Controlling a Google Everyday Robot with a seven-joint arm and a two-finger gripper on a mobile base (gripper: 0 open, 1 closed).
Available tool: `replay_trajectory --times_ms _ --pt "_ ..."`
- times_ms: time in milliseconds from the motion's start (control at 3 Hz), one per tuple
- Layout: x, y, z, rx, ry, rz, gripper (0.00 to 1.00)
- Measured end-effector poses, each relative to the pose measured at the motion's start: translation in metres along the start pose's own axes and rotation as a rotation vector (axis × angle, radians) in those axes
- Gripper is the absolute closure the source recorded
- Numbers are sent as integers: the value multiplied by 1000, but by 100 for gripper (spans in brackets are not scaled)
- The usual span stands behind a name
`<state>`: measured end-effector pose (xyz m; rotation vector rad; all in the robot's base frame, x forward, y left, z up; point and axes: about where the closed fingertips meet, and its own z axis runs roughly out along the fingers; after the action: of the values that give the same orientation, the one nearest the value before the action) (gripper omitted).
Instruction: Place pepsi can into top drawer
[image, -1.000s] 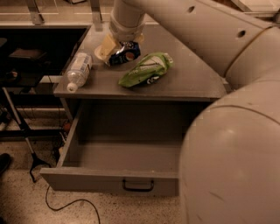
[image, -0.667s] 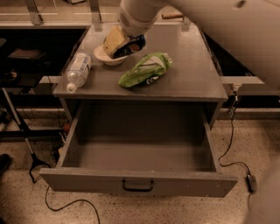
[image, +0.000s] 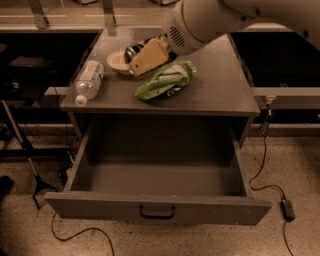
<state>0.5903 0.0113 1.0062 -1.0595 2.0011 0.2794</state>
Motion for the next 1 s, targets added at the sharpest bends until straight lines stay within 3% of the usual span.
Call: replay_trajectory --times_ms 333,667,1000 --pt "40 19 -26 -65 14 24 100" --pt "85 35 -37 -153 94 77 100" --pt "135 49 -29 -230 172 132 100"
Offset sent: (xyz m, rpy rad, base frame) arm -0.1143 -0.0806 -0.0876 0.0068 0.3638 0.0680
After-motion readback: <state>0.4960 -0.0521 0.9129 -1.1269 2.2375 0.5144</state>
